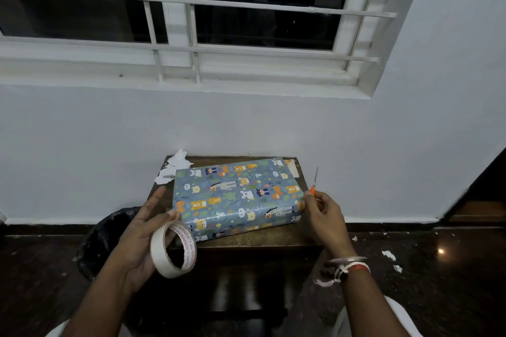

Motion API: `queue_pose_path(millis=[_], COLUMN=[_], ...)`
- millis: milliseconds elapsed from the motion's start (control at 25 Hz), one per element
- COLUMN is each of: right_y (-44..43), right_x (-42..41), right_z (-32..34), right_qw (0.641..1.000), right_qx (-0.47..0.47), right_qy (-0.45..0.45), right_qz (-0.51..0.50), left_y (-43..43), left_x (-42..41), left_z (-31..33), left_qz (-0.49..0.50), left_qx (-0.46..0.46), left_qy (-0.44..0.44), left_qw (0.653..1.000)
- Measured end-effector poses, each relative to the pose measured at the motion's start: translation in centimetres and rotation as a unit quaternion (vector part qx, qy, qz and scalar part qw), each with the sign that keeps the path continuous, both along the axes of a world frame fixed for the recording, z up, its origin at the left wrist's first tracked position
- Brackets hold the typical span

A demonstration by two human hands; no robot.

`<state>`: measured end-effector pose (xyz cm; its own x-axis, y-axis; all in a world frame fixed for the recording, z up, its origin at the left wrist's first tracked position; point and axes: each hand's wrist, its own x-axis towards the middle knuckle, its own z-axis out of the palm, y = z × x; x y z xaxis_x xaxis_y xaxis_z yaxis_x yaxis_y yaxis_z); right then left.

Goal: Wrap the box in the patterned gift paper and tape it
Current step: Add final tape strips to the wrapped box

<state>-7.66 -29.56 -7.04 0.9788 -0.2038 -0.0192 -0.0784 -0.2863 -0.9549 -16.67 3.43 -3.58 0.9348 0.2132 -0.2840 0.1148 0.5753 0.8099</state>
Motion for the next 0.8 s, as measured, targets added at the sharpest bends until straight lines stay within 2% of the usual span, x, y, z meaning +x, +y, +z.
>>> queue_pose_path(millis=[160, 200, 280, 360, 440, 520, 640, 800], right_y=[-1.7, -2.2, -2.8, -2.7, -2.4, -2.0, -1.4, 0.0], right_x=[-1.2, -1.1, 0.1, 1.9, 3.5, 4.8, 7.4, 13.0], right_z=[-1.0, -0.8, -0.9, -2.1, -3.1, -3.1, -2.6, -2.8], right_qw=[1.000, 0.998, 0.980, 0.941, 0.914, 0.924, 0.942, 0.946], right_qx=[-0.026, -0.062, -0.196, -0.336, -0.393, -0.376, -0.335, -0.322], right_qy=[-0.003, -0.007, -0.015, 0.011, 0.056, 0.039, -0.032, -0.031], right_qz=[0.002, -0.016, -0.023, 0.034, 0.081, 0.067, 0.000, 0.003], left_y=[0.5, 0.5, 0.4, -0.4, -1.7, -2.7, -3.3, -4.0], left_x=[0.6, 0.6, 0.5, 0.9, 1.9, 3.6, 6.2, 9.1], left_z=[0.4, 0.5, 0.7, 1.2, 1.9, 2.4, 2.3, 1.9], left_qz=[0.019, 0.024, 0.035, 0.027, 0.005, -0.009, -0.014, -0.027], left_qx=[-0.004, 0.000, 0.010, 0.016, 0.020, 0.015, -0.010, -0.029], left_qy=[-0.015, -0.025, -0.041, -0.062, -0.072, -0.071, -0.055, -0.059], left_qw=[1.000, 0.999, 0.998, 0.998, 0.997, 0.997, 0.998, 0.997])
